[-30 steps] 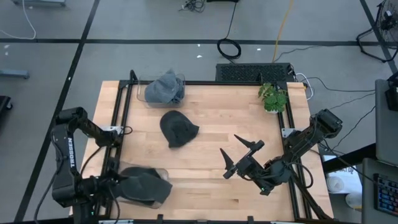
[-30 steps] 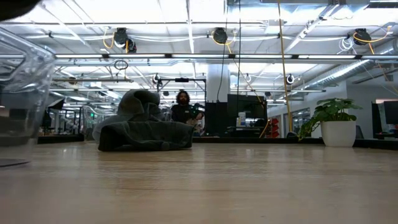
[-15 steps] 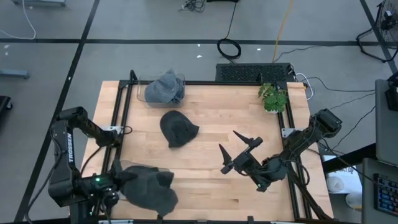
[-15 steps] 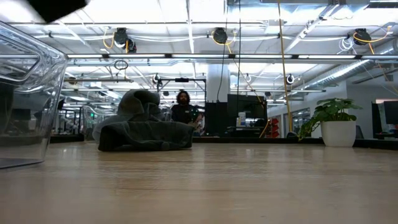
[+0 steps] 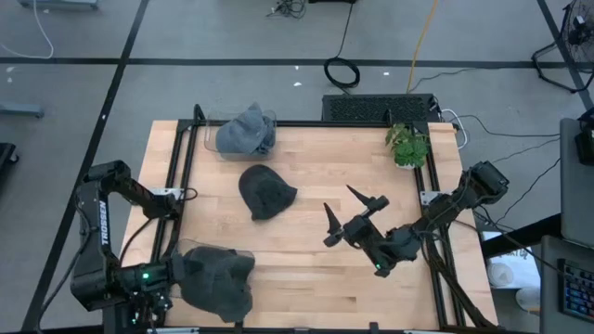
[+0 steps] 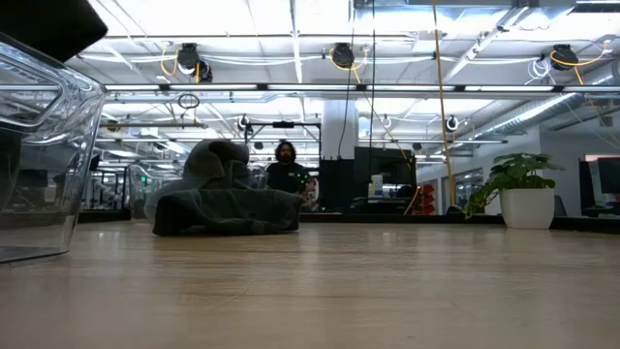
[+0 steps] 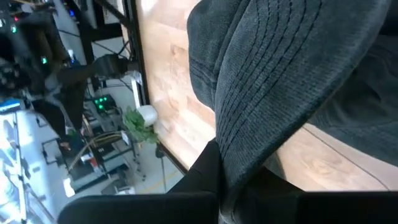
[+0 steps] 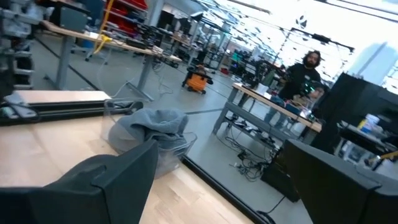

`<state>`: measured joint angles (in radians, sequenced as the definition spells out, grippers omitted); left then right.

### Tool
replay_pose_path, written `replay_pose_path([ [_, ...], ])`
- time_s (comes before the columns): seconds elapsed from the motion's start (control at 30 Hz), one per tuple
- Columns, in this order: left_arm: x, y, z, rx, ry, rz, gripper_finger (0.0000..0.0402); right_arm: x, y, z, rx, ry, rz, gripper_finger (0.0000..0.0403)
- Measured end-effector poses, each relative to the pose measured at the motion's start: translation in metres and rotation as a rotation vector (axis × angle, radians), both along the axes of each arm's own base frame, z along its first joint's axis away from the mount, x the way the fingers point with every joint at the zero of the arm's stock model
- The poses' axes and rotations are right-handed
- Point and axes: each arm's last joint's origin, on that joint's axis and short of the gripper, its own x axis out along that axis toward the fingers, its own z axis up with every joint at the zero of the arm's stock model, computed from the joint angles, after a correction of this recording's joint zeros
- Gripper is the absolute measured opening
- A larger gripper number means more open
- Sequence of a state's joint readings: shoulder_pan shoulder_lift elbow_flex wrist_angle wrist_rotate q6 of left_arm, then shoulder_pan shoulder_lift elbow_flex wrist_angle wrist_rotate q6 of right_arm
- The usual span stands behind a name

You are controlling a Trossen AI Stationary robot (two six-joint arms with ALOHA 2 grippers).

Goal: Pick & Place hat
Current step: Put the bottom black cap into the bottom transparent bin

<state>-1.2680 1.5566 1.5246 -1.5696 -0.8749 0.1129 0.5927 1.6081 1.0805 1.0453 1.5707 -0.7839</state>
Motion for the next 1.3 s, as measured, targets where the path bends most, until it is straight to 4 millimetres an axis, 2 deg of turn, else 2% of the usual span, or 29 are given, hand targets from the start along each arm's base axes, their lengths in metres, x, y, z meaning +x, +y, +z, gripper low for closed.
replay_pose_path([
  [0.3,-0.010,0.017,-0.050,0.146,0.113,0.024,0.0010,0.009,-0.017,0.000,0.027,-0.042,-0.057,0.0336],
  [0.43,-0.012,0.027,-0.072,0.096,0.174,0.173,0.0021,0.009,-0.017,0.000,0.024,-0.038,-0.057,0.0336],
  [0.57,-0.013,0.035,-0.086,-0.007,0.139,0.369,0.0042,0.009,-0.017,0.000,0.021,-0.033,-0.057,0.0336],
  [0.73,-0.008,0.039,-0.089,-0.095,0.058,0.499,0.0075,0.009,-0.017,0.000,0.020,-0.032,-0.057,0.0336],
  [0.9,-0.004,0.040,-0.089,-0.144,0.028,0.570,0.0132,0.009,-0.017,0.000,0.020,-0.031,-0.057,0.0336],
  [1.1,-0.007,0.040,-0.091,-0.177,0.098,0.641,0.0203,0.009,-0.017,0.000,0.020,-0.031,-0.057,0.0336],
  [1.3,-0.010,0.035,-0.085,-0.275,0.216,0.789,0.0236,0.009,-0.017,0.000,0.020,-0.031,-0.057,0.0336],
])
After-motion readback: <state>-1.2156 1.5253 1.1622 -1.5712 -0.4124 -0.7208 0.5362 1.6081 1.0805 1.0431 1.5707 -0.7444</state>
